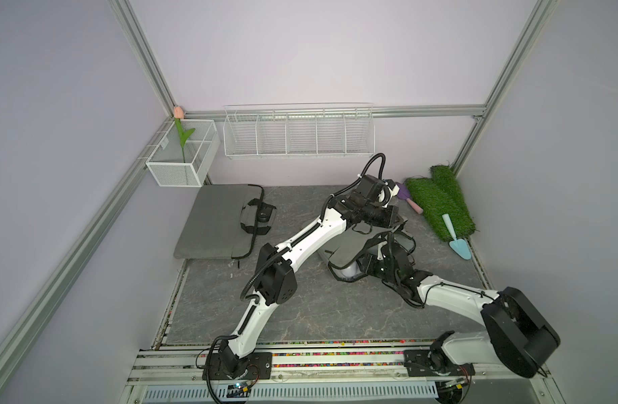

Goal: Put the mouse into the laptop bag
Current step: Place the mouse in the zippered laptop bag.

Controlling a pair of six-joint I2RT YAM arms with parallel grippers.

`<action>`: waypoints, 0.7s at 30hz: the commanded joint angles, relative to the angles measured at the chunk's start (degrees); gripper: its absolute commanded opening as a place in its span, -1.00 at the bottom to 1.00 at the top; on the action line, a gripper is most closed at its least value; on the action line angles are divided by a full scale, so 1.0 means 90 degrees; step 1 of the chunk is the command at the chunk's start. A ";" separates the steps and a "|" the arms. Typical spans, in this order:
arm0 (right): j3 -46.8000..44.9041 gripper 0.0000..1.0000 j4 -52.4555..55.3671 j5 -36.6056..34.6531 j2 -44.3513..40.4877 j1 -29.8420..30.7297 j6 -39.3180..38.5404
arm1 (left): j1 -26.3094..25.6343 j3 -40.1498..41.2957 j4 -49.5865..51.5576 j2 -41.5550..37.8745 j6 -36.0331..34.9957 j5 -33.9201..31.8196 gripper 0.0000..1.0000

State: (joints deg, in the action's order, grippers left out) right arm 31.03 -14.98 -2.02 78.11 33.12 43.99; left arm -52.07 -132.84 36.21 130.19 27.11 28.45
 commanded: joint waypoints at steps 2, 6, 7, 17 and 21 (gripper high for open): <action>0.0140 0.04 -0.0579 -0.0527 0.0119 -0.0092 -0.0796 | 0.0025 0.0052 -0.0221 -0.0334 0.0095 0.0052 -1.00; 0.0587 0.01 -0.0745 -0.0442 0.0658 -0.0172 -0.0965 | 0.0041 0.0018 -0.0224 -0.0342 0.0132 0.0014 -1.00; 0.0690 0.00 -0.0798 -0.0408 0.0816 -0.0198 -0.0971 | 0.0053 0.0022 -0.0224 -0.0348 0.0141 0.0013 -1.00; 0.1401 0.16 -0.1316 0.0091 0.2044 -0.0225 -0.0740 | 0.0050 -0.0064 -0.0322 -0.0330 0.0244 0.0149 -1.00; 0.1413 0.16 -0.1547 0.0282 0.2309 -0.0175 -0.0679 | 0.0059 -0.0045 -0.0341 -0.0333 0.0249 0.0122 -1.00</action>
State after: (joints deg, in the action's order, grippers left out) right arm 42.54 -26.44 -2.57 97.10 31.22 37.71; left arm -50.17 -132.81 35.05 129.99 28.86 26.79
